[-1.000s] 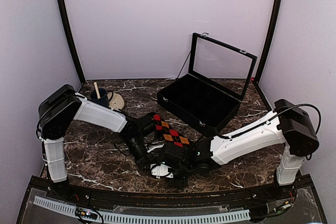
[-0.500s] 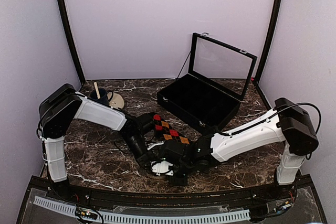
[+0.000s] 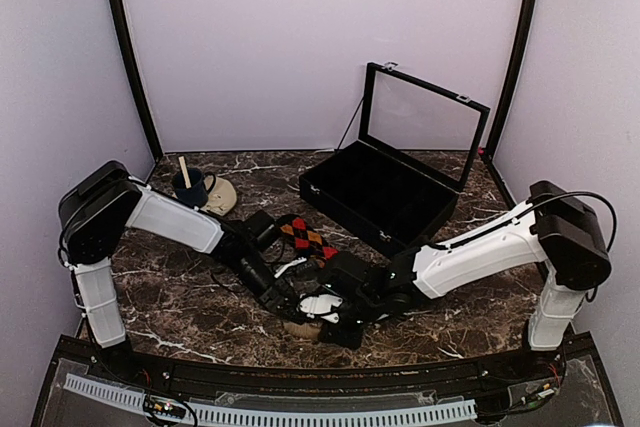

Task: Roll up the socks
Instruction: Roll the sock at the corner of the board.

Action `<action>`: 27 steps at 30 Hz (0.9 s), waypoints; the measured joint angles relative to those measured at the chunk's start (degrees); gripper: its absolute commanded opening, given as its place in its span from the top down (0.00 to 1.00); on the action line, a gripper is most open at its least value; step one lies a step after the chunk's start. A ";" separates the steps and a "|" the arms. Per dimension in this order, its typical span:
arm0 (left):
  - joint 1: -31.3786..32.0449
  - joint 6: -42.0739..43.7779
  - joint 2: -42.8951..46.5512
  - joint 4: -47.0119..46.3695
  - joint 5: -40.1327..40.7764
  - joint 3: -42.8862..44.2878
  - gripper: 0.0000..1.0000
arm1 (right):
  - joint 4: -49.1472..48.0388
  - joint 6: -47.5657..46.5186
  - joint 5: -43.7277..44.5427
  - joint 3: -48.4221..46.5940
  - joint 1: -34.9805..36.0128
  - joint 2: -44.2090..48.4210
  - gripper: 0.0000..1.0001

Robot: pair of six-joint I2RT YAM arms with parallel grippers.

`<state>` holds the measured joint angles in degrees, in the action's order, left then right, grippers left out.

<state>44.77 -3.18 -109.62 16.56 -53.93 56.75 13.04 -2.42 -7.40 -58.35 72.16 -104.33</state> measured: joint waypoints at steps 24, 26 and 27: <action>3.72 -11.87 25.94 -26.69 24.06 -22.88 0.71 | -3.61 8.20 -23.61 3.52 -10.27 -1.18 1.00; 6.12 -10.32 27.96 -28.30 27.78 -24.00 0.71 | -3.85 8.59 -25.35 3.52 -10.82 -1.66 1.00; 7.30 -9.46 28.63 -29.05 29.29 -24.41 0.71 | -3.98 8.76 -27.04 3.50 -11.15 -1.95 1.00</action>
<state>52.07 -12.64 -80.99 -12.49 -24.64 32.34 9.06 6.35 -34.44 -54.85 61.01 -106.28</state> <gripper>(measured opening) 0.291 0.081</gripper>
